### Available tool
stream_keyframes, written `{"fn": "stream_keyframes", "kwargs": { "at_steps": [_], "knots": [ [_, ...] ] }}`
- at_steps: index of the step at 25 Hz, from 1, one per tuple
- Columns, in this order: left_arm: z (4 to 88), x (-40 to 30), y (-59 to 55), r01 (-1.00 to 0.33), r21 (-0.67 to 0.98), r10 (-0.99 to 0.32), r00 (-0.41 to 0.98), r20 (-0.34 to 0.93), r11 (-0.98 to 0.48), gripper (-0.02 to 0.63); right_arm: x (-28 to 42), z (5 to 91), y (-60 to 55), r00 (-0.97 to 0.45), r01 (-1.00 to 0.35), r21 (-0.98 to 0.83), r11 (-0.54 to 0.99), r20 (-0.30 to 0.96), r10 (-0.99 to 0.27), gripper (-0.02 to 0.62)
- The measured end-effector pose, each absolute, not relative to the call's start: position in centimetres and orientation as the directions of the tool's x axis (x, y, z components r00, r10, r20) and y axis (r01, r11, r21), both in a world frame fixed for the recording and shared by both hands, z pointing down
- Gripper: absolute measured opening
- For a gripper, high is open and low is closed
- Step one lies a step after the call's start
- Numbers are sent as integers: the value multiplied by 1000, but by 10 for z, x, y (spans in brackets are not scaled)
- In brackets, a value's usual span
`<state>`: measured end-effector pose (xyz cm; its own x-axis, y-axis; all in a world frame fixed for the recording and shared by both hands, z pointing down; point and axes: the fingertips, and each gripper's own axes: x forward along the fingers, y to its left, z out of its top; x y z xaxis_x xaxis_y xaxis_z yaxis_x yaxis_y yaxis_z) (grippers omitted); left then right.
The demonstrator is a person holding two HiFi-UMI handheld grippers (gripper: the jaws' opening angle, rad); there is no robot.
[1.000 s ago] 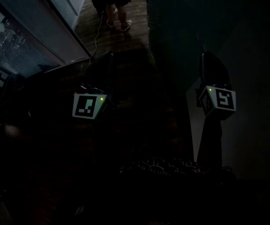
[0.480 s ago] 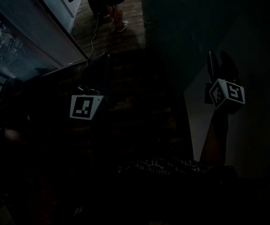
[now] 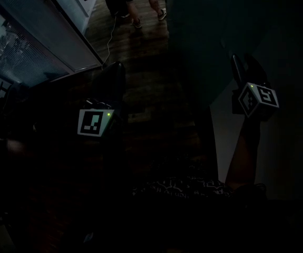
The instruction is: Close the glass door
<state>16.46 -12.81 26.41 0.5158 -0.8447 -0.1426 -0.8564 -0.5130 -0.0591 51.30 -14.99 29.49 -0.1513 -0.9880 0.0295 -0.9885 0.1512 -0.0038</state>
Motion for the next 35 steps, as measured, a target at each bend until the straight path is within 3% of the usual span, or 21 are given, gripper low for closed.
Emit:
{"fn": "stream_keyframes", "kwargs": {
  "at_steps": [10,35],
  "knots": [
    [265,165,-126,-865,-49,-852,501,-149,-500,2,495,298,-147,-190,-981,20,191,40,-981,206],
    [255,110,-101,-932,-58,-917,362,-171,-357,2,339,296,-129,-555,-813,137,566,113,-824,206]
  ]
}}
